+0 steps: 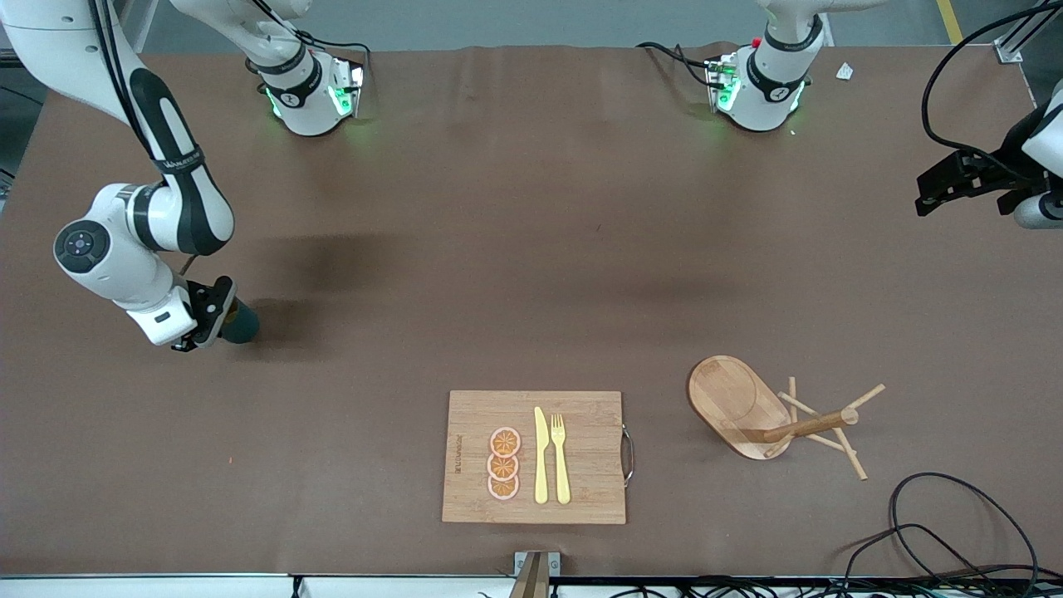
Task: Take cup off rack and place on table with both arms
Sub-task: 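Carry the mug sideways and lower it with the right gripper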
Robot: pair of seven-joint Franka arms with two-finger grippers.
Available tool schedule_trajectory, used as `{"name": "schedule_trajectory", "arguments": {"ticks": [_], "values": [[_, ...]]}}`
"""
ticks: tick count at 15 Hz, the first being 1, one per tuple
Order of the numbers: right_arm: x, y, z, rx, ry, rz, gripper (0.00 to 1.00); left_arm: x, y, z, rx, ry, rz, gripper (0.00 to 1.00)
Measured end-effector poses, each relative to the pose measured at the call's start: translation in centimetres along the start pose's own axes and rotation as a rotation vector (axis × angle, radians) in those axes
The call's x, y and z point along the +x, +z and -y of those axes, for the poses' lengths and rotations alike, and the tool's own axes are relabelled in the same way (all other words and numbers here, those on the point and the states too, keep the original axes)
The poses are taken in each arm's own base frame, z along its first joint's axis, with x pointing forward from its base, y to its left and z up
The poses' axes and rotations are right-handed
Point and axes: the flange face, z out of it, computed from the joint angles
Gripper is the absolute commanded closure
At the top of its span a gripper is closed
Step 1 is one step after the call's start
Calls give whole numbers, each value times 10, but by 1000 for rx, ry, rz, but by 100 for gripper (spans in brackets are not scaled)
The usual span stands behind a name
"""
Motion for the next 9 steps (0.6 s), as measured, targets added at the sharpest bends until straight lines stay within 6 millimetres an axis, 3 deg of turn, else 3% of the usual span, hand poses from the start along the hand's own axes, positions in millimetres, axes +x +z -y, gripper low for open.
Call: {"name": "schedule_trajectory", "arguments": {"ticks": [1,2,9], "values": [[0,0,0,0,-1,0,26,0,0,1,0,-3,1,0],[0,0,0,-2,-2,0,0,0,1,2,0,-5,1,0],[0,-3,-4,-9,10,0,0,0,0,4,0,-8,-2,0]]}}
